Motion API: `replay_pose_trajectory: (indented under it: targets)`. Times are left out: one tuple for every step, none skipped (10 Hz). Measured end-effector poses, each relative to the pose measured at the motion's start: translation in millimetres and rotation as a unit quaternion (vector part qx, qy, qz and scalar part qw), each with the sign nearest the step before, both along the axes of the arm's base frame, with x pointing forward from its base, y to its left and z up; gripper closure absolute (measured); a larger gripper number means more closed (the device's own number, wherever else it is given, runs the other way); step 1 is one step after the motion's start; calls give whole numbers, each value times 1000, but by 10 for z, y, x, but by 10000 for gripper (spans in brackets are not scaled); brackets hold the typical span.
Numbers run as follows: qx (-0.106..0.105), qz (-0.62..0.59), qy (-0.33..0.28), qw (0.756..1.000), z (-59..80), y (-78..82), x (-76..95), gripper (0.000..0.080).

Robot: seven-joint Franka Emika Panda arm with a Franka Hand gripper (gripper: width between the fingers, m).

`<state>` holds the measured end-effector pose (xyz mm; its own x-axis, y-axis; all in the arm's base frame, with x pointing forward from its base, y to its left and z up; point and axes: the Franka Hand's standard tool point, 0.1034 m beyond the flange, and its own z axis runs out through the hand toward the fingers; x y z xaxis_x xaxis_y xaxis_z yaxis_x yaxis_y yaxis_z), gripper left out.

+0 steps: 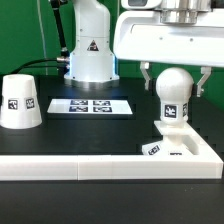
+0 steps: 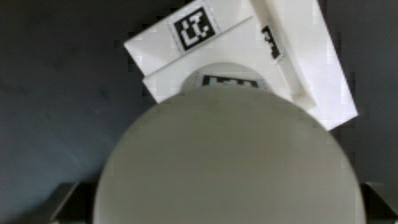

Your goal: Assemble lamp

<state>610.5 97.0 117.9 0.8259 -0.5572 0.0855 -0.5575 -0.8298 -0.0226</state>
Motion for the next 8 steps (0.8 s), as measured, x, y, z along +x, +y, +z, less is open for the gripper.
replay_pose_trajectory:
  targets:
    - [12,-60,15,998,-8,10,-8,220]
    - [22,-100,27,994,-10,8,-2,220]
    - [30,-133,37,990,-16,0,4,220]
    - [37,-176,44,983,-32,-18,7,220]
    - [41,-200,46,978,-33,-32,12,220]
    - [46,-210,47,975,-34,-33,11,220]
    - [46,-239,47,969,-35,-23,3,220]
    - [46,-243,47,968,-35,-21,1,220]
